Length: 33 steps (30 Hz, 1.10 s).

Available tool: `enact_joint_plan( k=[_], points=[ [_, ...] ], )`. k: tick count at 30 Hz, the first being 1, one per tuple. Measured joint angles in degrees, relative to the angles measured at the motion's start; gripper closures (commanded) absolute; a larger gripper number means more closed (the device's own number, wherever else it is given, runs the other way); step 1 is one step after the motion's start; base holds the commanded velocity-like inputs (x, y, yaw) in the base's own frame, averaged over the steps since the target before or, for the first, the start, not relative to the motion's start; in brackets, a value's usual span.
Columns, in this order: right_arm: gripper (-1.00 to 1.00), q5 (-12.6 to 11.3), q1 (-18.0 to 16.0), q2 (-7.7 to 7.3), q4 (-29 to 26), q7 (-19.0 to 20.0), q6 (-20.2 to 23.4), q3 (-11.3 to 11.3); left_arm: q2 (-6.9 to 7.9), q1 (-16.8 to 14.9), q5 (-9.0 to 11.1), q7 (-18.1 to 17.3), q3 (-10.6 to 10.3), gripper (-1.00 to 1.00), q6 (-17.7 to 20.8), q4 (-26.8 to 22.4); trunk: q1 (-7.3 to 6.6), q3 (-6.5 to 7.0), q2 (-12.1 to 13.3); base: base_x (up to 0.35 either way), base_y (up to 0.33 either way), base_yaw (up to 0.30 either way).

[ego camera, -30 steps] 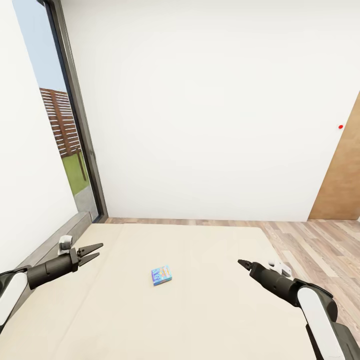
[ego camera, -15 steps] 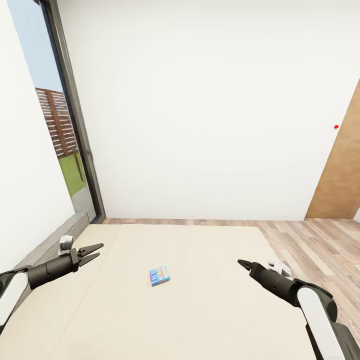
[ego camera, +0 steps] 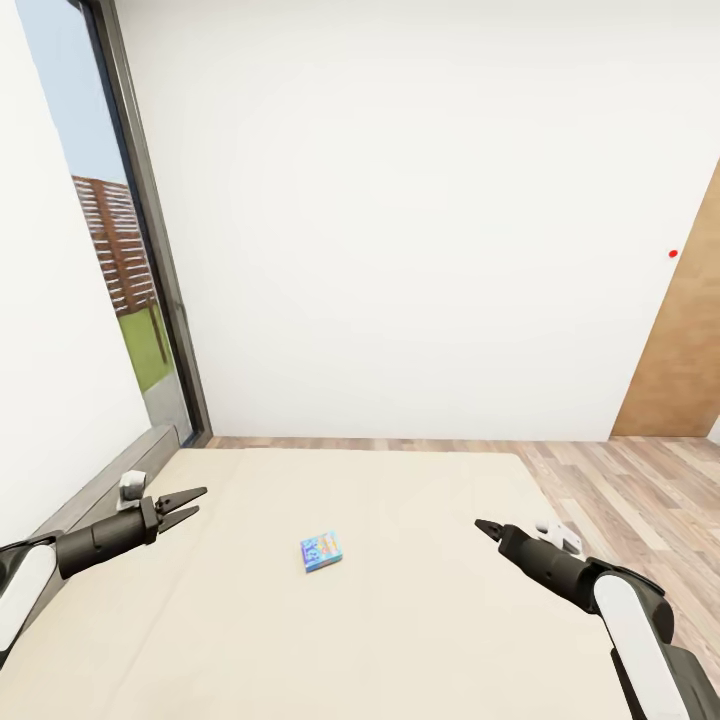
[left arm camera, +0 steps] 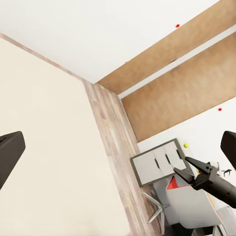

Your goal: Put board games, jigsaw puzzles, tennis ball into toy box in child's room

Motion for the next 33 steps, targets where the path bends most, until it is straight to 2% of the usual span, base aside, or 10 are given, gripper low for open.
enact_joint_plan(
  k=[16,26,29,31,33],
  points=[
    [-1.0,0.02,0.0,-0.01,0.04,-0.01,0.0,0.01,-0.34,0.0,-0.27,0.43,-0.61,-1.0,0.0,0.0,0.0,0.0,0.0,0.0,0.001,0.0],
    [-1.0,0.07,0.0,-0.21,-0.21,-0.15,0.04,0.02,-0.54,0.0,-2.8,2.87,-0.55,-1.0,0.1,0.0,0.0,0.0,0.0,0.0,0.0,0.0],
    [-1.0,0.16,-0.01,-0.66,-0.32,-0.2,0.19,-0.09,-0.79,-0.07,-3.36,4.01,-0.7,-1.0,0.09,0.0,0.0,0.0,0.0,0.0,0.0,0.0],
    [-1.0,0.26,-0.02,-0.85,-0.39,-0.23,0.27,-0.3,-1.44,-0.21,-4.38,6.41,-0.92,-1.0,0.25,0.0,0.0,0.0,0.0,0.0,0.0,0.0],
    [-1.0,0.33,-0.01,-0.94,-0.43,-0.26,0.28,-0.45,-2.14,-0.85,-5.45,10.23,-1.06,-1.0,0.61,0.0,0.0,0.0,0.0,0.0,0.0,0.0]
  ],
)
